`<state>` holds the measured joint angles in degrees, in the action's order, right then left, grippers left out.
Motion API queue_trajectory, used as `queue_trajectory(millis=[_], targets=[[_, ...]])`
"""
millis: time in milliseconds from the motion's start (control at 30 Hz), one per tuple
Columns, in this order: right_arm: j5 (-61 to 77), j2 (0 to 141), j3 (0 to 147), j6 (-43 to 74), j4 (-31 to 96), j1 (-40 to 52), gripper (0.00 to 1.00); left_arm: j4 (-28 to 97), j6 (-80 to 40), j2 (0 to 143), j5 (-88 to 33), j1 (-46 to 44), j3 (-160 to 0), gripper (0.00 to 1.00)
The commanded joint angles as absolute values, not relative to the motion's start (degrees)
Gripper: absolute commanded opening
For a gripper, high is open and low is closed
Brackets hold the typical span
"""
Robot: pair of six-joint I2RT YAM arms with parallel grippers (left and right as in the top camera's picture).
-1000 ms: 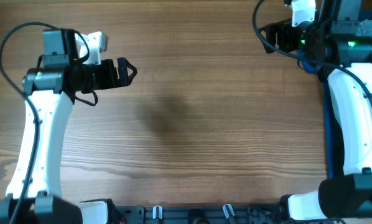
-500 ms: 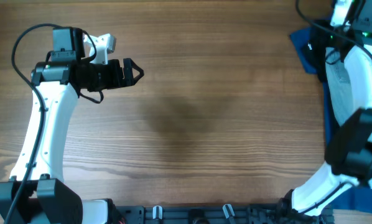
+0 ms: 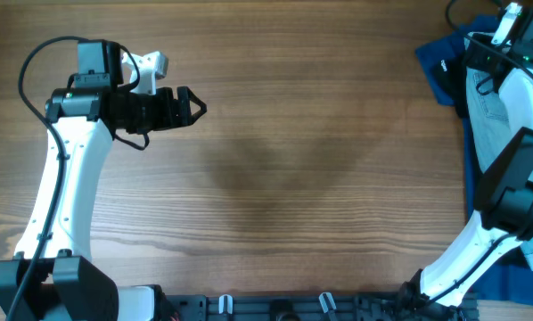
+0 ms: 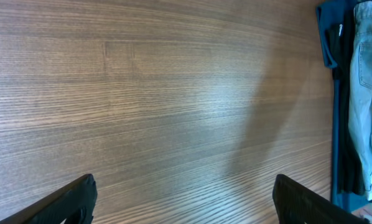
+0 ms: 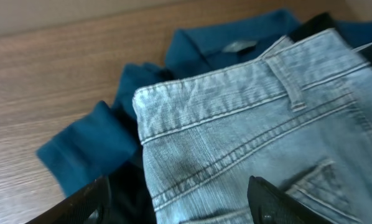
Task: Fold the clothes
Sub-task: 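Reach the right gripper to the clothes pile and grasp the denim shorts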
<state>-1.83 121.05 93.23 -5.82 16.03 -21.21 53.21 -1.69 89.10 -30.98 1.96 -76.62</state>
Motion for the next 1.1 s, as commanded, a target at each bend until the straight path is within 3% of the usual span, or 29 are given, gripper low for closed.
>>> queue_trajectory(millis=[0, 267, 333, 433, 533, 633, 900, 1033, 1067], targets=[[-2.6, 124.9, 94.4, -7.1, 14.9, -21.2, 0.71, 53.6, -2.0, 89.4, -31.9, 1.6, -77.3, 0.90], [-2.6, 128.7, 94.4, -9.0, 12.4, -21.3, 0.71, 53.1, -2.0, 90.8, -28.8, 1.6, -77.1, 0.91], [-3.2, 128.9, 94.4, -8.8, 12.0, -21.3, 0.57, 53.0, -2.0, 91.7, -28.8, 1.6, -77.1, 0.91], [-5.7, 128.9, 94.4, -8.8, 11.4, -21.3, 0.26, 52.9, -2.0, 92.7, -28.8, 1.6, -77.1, 0.90], [-7.0, 128.9, 94.4, -8.8, 11.9, -21.3, 0.11, 52.3, -2.0, 93.1, -28.8, 1.6, -77.1, 0.89], [-8.0, 128.8, 94.4, -7.2, 12.9, -21.2, 0.04, 51.2, -2.0, 93.1, -28.8, 1.6, -77.1, 0.87], [-2.6, 118.7, 94.7, -6.0, 17.3, -19.1, 0.04, 49.0, -2.0, 93.1, -28.9, 1.6, -77.1, 0.72], [5.8, 107.5, 94.7, -6.0, 22.2, -14.8, 0.04, 47.3, -2.0, 92.7, -28.9, 1.6, -77.4, 0.56], [7.2, 105.3, 94.7, -6.0, 23.3, -13.2, 0.04, 47.0, -2.0, 92.4, -28.9, 1.8, -77.6, 0.48]])
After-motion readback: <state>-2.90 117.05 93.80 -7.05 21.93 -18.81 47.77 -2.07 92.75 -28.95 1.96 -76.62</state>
